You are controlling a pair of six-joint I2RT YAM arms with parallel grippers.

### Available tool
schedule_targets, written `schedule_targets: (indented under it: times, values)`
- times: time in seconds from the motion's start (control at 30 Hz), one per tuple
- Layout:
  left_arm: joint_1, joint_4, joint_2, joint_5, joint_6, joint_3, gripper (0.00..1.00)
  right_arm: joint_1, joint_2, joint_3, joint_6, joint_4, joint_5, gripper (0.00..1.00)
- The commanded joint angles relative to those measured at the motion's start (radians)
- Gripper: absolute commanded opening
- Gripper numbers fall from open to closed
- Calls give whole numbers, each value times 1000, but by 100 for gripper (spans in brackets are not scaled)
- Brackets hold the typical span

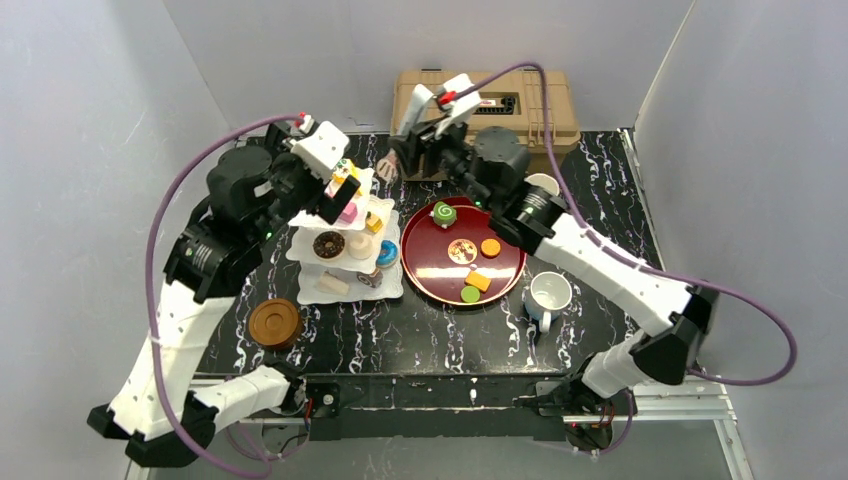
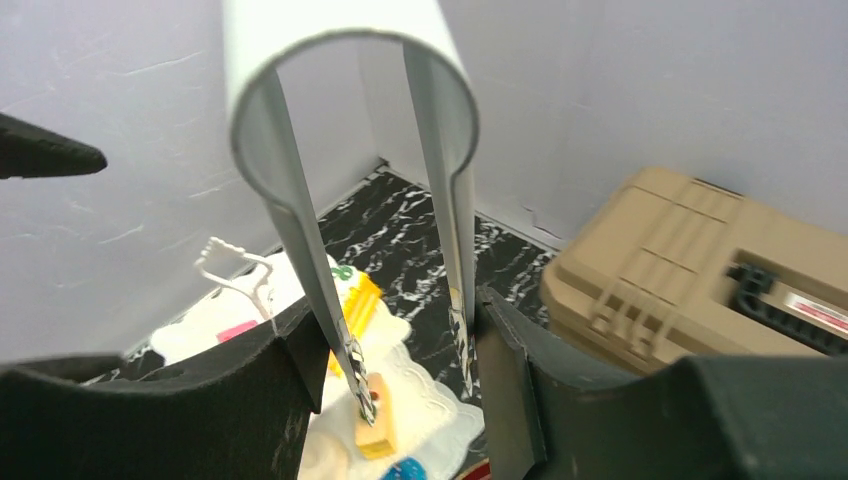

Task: Serve the afternoon tea
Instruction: Place the desert on the desert table, then adjust the desert table at the center of the board.

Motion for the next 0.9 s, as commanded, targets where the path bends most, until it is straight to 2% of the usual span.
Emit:
schedule_targets:
  times: [0.0,0.2,0.4,0.5,0.73,0.77,0.87]
  values:
    - [19,24,76,-33,50,75,98,-35,-128,-76,-4,76,57,60]
    - [69,-56,188,-63,77,170,96,-50,-206,-175,-4,56,89,60]
    - [118,-184,233,-55,9,234,73,-69,-263,-269,-6,49,113,61]
    - [122,-217,210,-45,-45,211,67,-76,-282,-304,-7,43,121,61]
    - [129,-209,184,14,-130,156,69,-87,-311,-361,4,42,129,61]
    - [133,-215,193,15,-137,161,66,-89,-316,-366,5,42,131,61]
    - [164,-216,216,32,-156,156,50,-90,-326,-383,8,44,142,61]
